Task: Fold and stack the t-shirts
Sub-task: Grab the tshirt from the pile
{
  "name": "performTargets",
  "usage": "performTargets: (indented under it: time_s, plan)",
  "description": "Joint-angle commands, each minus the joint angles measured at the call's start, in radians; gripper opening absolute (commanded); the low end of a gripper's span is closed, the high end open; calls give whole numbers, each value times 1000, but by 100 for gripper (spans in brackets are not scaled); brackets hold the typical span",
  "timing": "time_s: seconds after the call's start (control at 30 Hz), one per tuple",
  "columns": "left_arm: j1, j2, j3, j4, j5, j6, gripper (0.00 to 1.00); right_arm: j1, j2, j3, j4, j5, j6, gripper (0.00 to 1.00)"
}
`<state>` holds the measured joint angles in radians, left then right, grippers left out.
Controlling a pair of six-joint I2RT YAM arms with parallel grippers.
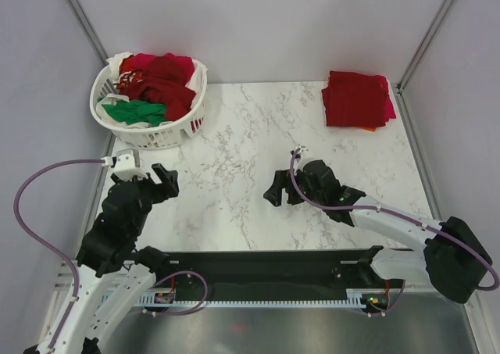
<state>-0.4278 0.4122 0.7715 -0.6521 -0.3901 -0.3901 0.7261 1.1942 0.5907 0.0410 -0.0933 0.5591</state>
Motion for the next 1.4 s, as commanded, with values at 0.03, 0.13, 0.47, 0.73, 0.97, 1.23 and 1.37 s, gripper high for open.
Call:
performTargets:
  time_s: [0.03, 0.13, 0.47, 0.73, 0.97, 1.23, 1.37]
  plan:
    - [-2, 7, 31, 40, -27, -12, 87, 35, -7, 38, 43, 23, -24, 98]
    - [-2, 4, 34, 40, 14, 14, 87, 47, -42, 37, 4, 36, -24, 98]
    - [-2, 78, 80, 69, -110, 140, 85, 65, -324, 17, -202, 118, -73, 98]
    - [43, 612, 414, 94, -130, 206, 91, 65, -447, 14, -334, 135, -67, 98]
    - [153, 994, 745, 97, -44, 163, 88, 65, -466, 29, -417, 152, -53, 98]
    - [256, 1327, 1035, 94, 100, 163, 82, 65, -498, 38, -480, 139, -44, 98]
    - [314, 1453, 1120, 95, 141, 148, 81, 65, -484, 47, -489, 142, -41, 98]
